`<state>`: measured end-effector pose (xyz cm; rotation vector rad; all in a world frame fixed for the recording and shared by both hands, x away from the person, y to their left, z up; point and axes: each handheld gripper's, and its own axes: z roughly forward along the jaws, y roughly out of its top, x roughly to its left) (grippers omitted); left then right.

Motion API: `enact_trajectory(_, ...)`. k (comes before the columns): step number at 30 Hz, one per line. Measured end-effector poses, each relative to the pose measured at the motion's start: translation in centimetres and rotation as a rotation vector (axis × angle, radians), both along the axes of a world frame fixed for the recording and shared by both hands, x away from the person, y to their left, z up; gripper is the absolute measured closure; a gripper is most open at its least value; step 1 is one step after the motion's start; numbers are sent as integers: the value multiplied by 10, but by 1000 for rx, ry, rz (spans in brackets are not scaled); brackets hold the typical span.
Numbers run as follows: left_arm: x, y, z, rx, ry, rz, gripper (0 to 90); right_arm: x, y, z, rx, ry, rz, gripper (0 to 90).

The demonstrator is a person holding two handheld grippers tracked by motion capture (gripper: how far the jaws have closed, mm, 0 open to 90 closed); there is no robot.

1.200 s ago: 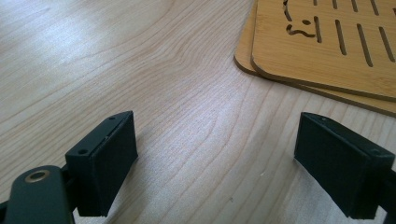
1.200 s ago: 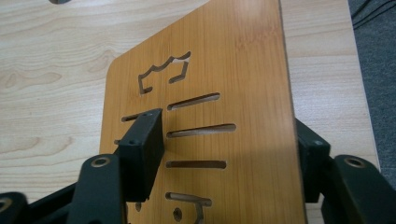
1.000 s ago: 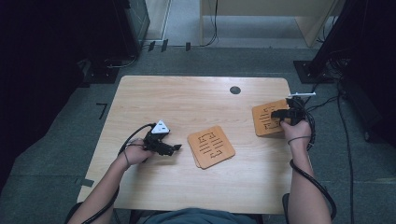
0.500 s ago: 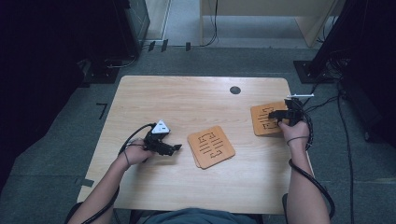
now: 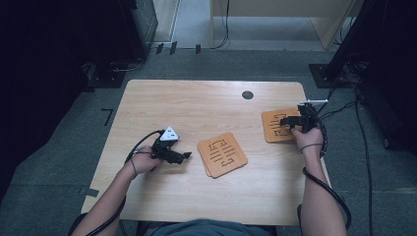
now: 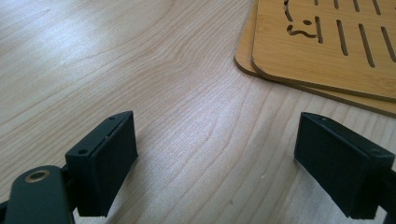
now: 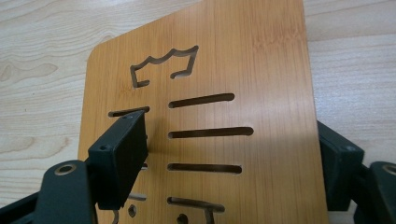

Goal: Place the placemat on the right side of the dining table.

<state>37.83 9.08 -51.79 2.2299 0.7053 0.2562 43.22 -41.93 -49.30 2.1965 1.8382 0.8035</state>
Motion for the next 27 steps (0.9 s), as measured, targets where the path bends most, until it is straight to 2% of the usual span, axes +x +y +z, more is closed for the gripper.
enact_trajectory(14,0,-1,0,1,-3,-2,122,3,3,-2,-33,-40,9,217)
enact_trajectory(18,1,-1,0,0,-2,-2,122,3,2,-4,16,-66,13,236)
enact_trajectory(20,1,-1,0,-1,-1,-3,122,3,4,-3,-8,-69,14,232)
enact_trajectory(23,1,-1,0,-1,-1,-2,122,2,6,-1,-69,-77,35,230)
enact_trajectory(27,1,-1,0,0,-2,-2,122,2,8,1,-68,-81,48,228)
